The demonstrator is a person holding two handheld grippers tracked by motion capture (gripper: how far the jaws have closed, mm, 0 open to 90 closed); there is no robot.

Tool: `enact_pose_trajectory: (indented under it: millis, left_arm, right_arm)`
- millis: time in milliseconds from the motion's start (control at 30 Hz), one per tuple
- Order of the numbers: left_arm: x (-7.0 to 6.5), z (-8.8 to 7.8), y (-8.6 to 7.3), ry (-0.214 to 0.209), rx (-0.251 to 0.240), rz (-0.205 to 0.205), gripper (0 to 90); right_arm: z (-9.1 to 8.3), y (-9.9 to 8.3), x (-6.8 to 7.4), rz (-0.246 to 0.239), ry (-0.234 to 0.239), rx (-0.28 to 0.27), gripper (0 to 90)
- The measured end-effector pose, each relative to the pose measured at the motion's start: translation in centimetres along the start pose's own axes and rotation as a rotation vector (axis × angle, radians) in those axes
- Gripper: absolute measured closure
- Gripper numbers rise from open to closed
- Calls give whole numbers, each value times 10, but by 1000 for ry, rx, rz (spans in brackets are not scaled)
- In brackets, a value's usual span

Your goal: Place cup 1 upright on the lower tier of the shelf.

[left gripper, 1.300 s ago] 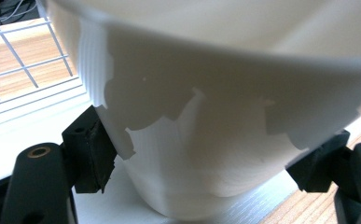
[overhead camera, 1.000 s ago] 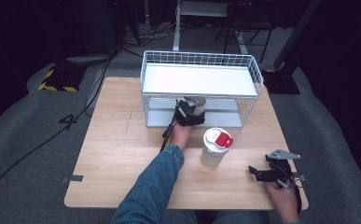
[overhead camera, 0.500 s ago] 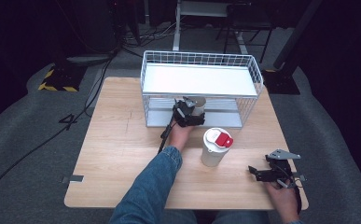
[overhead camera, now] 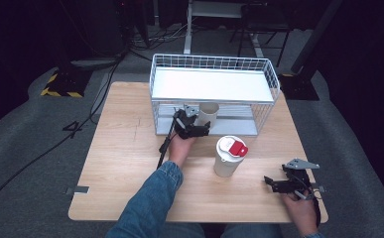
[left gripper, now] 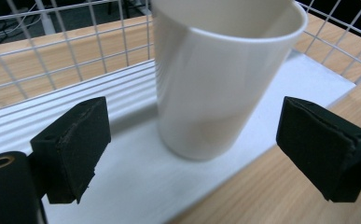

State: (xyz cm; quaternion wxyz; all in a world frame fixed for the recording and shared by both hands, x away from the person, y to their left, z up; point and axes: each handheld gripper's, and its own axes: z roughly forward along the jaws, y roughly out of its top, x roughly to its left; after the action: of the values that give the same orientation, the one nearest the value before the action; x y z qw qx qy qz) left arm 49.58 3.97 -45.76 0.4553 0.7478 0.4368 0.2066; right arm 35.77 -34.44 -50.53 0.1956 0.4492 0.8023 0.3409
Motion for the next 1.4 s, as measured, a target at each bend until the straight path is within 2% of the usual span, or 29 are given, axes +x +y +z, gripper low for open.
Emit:
enact_pose_trajectory:
  millis: [200,300,533,633,733,1000,1100,1167,1333,1400]
  left_arm:
    - [5,-29,-4,-16,-19,18,113]
    - [6,-45,-6,-20,-20,51,119]
    - [8,-77,-13,-34,-37,54,124]
    - [9,-90,-15,-38,-25,51,125]
    - [10,-103,-19,-16,-10,76,124]
    - [5,-137,-38,-6,19,126,125]
    - [4,-146,-46,-20,32,126,124]
    - [4,-151,-53,-28,44,109,125]
    - [4,-160,-67,-33,82,102,125]
    - [5,-163,-71,-31,107,123,125]
  right_arm:
    - [0,0,0,-2,3,0,69]
    - [0,0,0,-3,3,1,69]
    - [0,0,0,-3,3,1,69]
    - [0,0,0,-3,3,1,69]
    - [0,0,0,-3,3,1,69]
    - [0,0,0,-3,3,1,69]
    - [0,0,0,-2,4,1,69]
    - [0,0,0,-2,5,1,68]
    - [0,0,0,-4,5,1,68]
    - [0,0,0,-5,5,1,68]
